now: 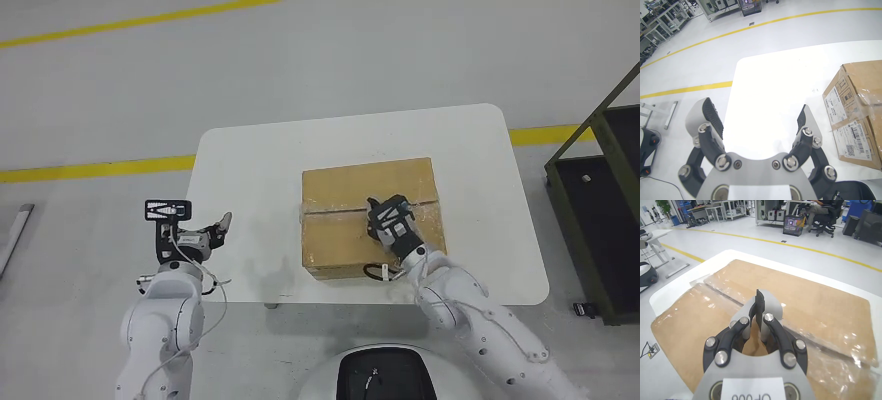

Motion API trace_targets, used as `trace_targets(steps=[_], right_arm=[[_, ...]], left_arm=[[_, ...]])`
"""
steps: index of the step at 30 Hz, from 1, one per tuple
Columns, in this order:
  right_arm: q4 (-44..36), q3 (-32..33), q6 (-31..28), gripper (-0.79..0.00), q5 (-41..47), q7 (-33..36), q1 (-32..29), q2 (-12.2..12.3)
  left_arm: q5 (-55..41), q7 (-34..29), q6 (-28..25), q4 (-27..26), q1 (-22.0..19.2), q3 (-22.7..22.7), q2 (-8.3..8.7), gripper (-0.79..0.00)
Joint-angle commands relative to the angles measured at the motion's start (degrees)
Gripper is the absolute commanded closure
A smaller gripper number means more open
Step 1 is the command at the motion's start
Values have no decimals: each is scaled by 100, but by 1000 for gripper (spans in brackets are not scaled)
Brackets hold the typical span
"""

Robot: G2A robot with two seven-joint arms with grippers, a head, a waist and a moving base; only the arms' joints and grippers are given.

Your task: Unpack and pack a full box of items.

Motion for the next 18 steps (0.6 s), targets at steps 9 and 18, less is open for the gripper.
trace_targets(steps=[9, 18], right_arm=[[-645, 845, 349, 0, -105, -141, -719, 111], [-1215, 709, -98, 0, 36, -208, -652, 78]], left_arm=[[26, -48, -106, 55, -93, 32, -12, -785], [46, -36, -50, 80, -94, -16, -26, -785]])
